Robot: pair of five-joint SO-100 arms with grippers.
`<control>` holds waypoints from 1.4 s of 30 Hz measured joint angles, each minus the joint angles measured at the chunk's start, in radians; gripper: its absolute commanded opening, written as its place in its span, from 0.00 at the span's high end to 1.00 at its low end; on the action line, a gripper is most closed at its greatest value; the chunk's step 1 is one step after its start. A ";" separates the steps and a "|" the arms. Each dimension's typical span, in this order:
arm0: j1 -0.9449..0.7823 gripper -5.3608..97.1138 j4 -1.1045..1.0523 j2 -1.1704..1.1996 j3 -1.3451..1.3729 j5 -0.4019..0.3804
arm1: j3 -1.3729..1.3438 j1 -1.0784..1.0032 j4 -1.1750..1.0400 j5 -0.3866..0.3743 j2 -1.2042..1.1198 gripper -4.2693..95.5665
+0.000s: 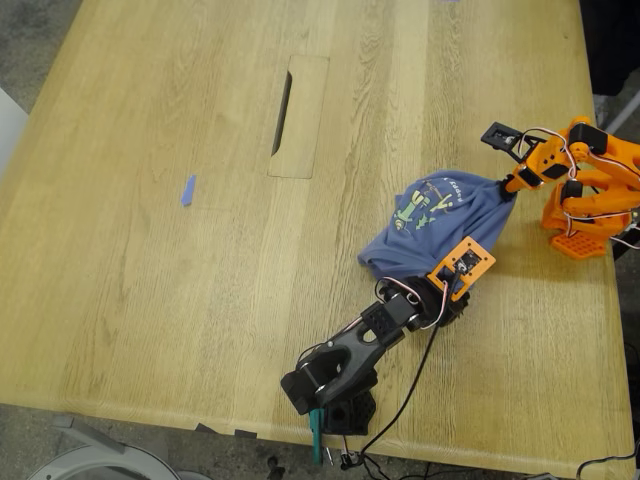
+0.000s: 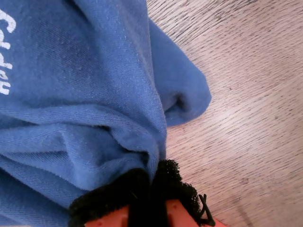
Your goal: Fold a T-shirt
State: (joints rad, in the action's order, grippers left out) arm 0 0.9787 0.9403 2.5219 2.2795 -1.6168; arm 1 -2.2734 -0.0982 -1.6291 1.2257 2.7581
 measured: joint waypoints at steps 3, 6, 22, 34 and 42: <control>0.011 0.95 -0.028 -0.012 0.018 0.000 | 0.008 0.015 -0.043 -0.009 0.002 0.96; 0.009 0.95 -0.054 -0.029 0.035 0.000 | 0.009 0.020 -0.054 -0.018 0.011 0.96; -0.092 0.84 -0.095 -0.120 0.084 -0.141 | 0.009 0.026 -0.057 -0.066 0.015 0.92; -0.069 0.67 -0.061 -0.195 0.048 -0.219 | 0.012 0.048 -0.058 -0.109 0.048 0.72; -0.069 0.58 0.146 -0.276 -0.089 -0.244 | 0.018 0.074 -0.058 -0.133 0.051 0.70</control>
State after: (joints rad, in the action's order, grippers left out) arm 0 0.9097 1.0861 2.2457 2.1905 -1.8607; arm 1 -2.2550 -0.0245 -1.6874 1.0922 2.8087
